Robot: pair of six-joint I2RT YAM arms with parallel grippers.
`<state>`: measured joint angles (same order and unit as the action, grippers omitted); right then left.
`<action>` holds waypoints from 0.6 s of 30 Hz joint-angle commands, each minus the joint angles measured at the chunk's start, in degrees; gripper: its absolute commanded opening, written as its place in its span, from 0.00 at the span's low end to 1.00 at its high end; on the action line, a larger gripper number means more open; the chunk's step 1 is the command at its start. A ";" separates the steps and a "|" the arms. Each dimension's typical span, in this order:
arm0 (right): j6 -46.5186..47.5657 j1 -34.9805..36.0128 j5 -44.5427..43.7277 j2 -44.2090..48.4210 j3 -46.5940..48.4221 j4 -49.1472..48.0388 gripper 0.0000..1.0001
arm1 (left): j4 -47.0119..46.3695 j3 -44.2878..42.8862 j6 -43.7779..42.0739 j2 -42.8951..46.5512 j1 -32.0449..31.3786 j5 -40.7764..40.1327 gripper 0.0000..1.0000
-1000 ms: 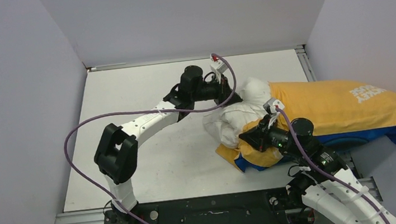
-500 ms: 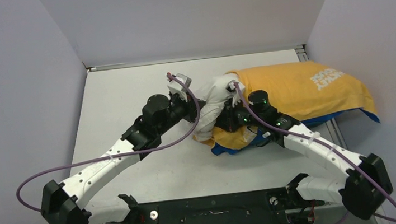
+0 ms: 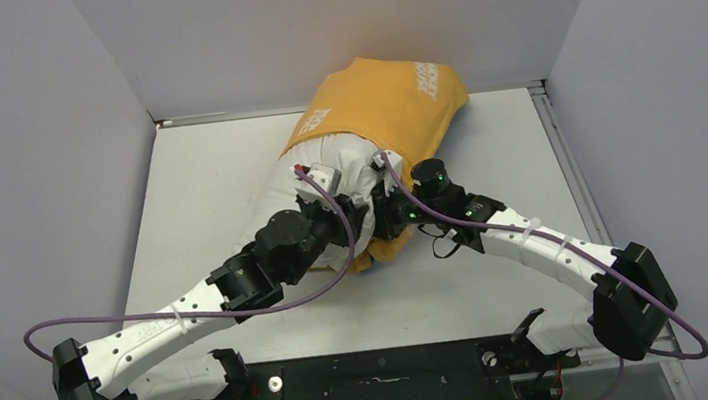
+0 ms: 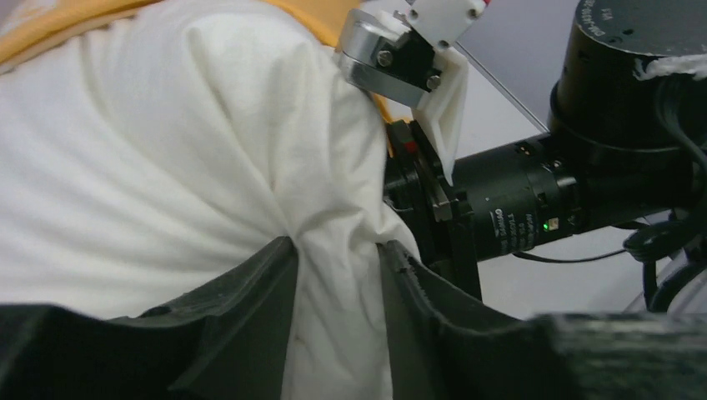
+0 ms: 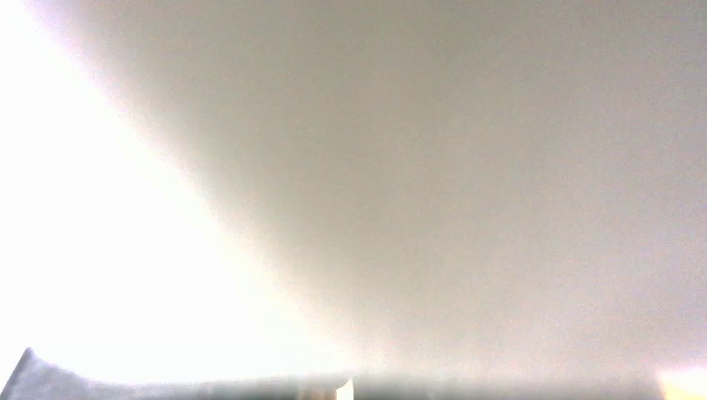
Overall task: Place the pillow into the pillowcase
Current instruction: Stuff the pillow into the pillowcase.
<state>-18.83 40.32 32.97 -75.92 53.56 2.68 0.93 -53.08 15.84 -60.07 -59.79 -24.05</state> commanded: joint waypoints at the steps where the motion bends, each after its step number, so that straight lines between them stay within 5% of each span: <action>1: -1.22 -1.53 -1.57 10.21 -4.71 -10.49 0.05 | 5.03 -4.54 1.91 -2.77 -4.66 5.91 0.53; 5: -5.17 -5.06 -0.60 16.93 -11.38 -11.02 0.05 | 14.21 -9.85 0.47 -2.36 -6.68 2.36 0.62; 14: -8.54 -6.74 0.91 19.85 -16.49 -12.56 0.05 | 25.85 -14.38 5.78 -7.61 -13.59 4.06 0.59; 18: -9.06 -6.74 1.87 20.18 -16.74 -13.54 0.05 | 27.67 -13.48 10.83 -15.59 -13.56 -5.18 0.63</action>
<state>-26.22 33.61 31.70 -58.06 36.03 -1.91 23.07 -66.52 20.86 -68.38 -73.41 -22.20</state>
